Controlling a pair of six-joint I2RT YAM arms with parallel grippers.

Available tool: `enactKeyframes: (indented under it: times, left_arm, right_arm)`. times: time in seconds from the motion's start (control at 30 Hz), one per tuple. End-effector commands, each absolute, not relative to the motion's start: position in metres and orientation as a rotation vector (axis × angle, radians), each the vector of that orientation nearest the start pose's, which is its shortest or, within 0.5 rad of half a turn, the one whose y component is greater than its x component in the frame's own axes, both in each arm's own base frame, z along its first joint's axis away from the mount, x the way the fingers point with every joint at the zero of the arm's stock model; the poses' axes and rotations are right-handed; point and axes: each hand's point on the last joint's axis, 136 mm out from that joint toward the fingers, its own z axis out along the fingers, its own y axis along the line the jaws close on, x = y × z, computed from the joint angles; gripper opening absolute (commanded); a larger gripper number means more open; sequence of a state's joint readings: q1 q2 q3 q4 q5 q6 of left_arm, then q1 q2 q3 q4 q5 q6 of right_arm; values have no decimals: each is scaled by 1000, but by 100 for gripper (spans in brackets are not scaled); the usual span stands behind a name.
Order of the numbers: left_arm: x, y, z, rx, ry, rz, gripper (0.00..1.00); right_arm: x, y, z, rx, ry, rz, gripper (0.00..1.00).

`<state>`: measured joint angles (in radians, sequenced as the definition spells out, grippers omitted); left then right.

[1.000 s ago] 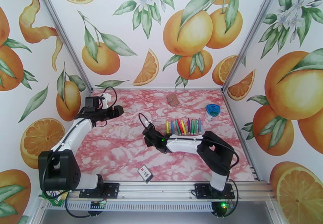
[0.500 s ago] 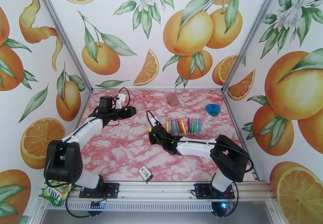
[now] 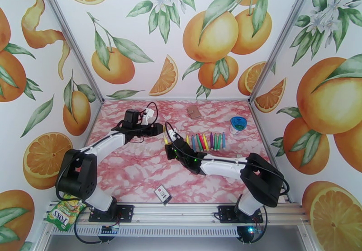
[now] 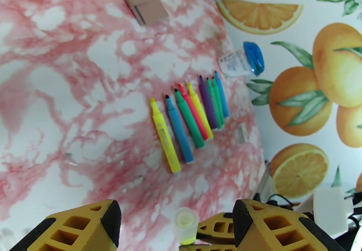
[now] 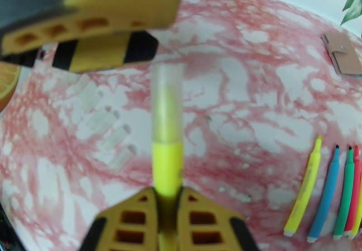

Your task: Open the pen caps

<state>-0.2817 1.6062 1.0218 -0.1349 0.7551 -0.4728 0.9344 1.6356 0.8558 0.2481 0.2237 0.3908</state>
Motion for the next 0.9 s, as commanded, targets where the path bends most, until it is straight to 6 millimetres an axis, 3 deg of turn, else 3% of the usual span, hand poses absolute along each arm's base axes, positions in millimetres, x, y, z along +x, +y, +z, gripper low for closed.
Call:
enactKeyframes:
  times: [0.0,0.87]
  left_arm:
    - [373,-242,177,265,2295,-1288,66]
    - [362,-276,176,401,2318,-1331,46]
  right_arm:
    - [307,352,146,-444,2028,604,9]
    - [316,340,154,-399,1995,563,9]
